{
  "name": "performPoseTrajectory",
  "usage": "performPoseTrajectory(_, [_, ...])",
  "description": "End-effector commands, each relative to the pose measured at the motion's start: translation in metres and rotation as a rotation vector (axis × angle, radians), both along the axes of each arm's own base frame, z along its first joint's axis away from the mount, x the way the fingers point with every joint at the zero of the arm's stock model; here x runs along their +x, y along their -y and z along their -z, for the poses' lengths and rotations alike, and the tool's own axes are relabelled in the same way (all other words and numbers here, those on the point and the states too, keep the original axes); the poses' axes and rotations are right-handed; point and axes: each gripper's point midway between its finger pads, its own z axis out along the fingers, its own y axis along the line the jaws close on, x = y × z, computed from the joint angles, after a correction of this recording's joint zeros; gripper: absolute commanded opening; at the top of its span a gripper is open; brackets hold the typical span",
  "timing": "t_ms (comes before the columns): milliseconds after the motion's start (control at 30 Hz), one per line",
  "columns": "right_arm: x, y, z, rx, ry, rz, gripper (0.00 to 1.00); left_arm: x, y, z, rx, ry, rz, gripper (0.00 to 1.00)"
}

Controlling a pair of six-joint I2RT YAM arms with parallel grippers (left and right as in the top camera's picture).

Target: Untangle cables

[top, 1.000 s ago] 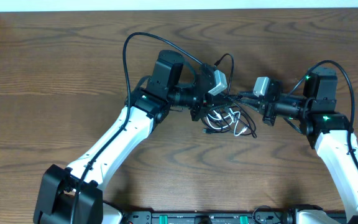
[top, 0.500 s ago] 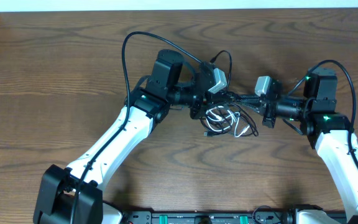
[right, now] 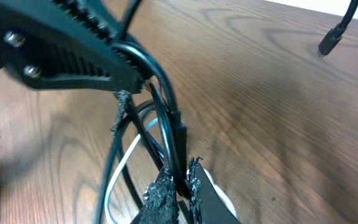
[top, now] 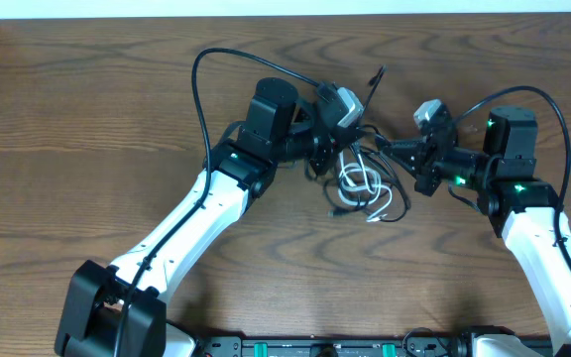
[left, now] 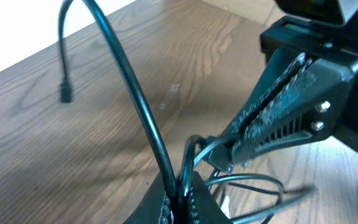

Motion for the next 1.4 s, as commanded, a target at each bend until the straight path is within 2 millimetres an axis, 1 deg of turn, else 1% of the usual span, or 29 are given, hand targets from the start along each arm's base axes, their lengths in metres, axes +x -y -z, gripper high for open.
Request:
performPoseTrajectory(0, [0.018, 0.02, 0.008, -0.01, -0.104, 0.201, 0.01, 0.009, -0.005, -0.001, 0.003, -0.002, -0.056, 0.08])
performPoseTrajectory(167, [0.023, 0.02, 0.002, 0.038, -0.121, 0.238, 0.01, 0.002, 0.003, -0.001, 0.003, 0.0, -0.032, 0.08])
performPoseTrajectory(300, [0.023, 0.021, 0.003, 0.048, -0.141, 0.253, 0.01, 0.0, 0.006, 0.0, 0.003, -0.001, -0.024, 0.08])
performPoseTrajectory(433, [0.03, 0.031, 0.008, 0.044, -0.186, 0.355, 0.01, 0.001, 0.003, 0.003, 0.018, -0.007, -0.042, 0.08])
performPoseTrajectory(500, [0.033, 0.035, 0.01, 0.058, -0.215, 0.403, 0.01, 0.007, -0.003, 0.01, 0.055, -0.016, -0.09, 0.08])
performPoseTrajectory(600, [0.038, 0.047, 0.014, 0.078, -0.265, 0.513, 0.01, 0.013, -0.016, 0.026, 0.127, -0.042, -0.168, 0.08])
performPoseTrajectory(633, [0.043, 0.057, 0.016, 0.071, -0.273, 0.595, 0.01, 0.012, -0.022, 0.034, 0.164, -0.064, -0.194, 0.08])
performPoseTrajectory(700, [0.05, 0.066, 0.014, 0.063, -0.248, 0.646, 0.01, 0.011, -0.03, 0.045, 0.211, -0.091, -0.224, 0.08])
performPoseTrajectory(800, [0.06, 0.067, -0.002, 0.088, -0.169, 0.651, 0.01, 0.011, -0.048, 0.063, 0.308, -0.127, -0.296, 0.08])
performPoseTrajectory(900, [0.069, 0.068, -0.026, 0.135, -0.082, 0.658, 0.01, 0.01, -0.071, 0.08, 0.423, -0.157, -0.378, 0.08])
performPoseTrajectory(967, [0.072, 0.07, -0.042, 0.152, -0.026, 0.665, 0.01, 0.008, -0.086, 0.089, 0.493, -0.171, -0.423, 0.09])
performPoseTrajectory(1000, [0.072, 0.071, -0.048, 0.156, -0.008, 0.669, 0.01, 0.007, -0.09, 0.092, 0.514, -0.176, -0.435, 0.08])
performPoseTrajectory(1133, [0.071, 0.078, -0.072, 0.169, 0.057, 0.695, 0.01, 0.006, -0.093, 0.094, 0.529, -0.183, -0.439, 0.08])
performPoseTrajectory(1167, [0.072, 0.082, -0.088, 0.181, 0.103, 0.701, 0.01, 0.007, -0.092, 0.092, 0.522, -0.176, -0.441, 0.08])
performPoseTrajectory(1300, [0.071, 0.086, -0.109, 0.198, 0.153, 0.708, 0.01, 0.011, -0.087, 0.088, 0.496, -0.159, -0.44, 0.08])
performPoseTrajectory(1367, [0.072, 0.086, -0.124, 0.215, 0.2, 0.707, 0.01, 0.012, -0.082, 0.085, 0.468, -0.158, -0.424, 0.08])
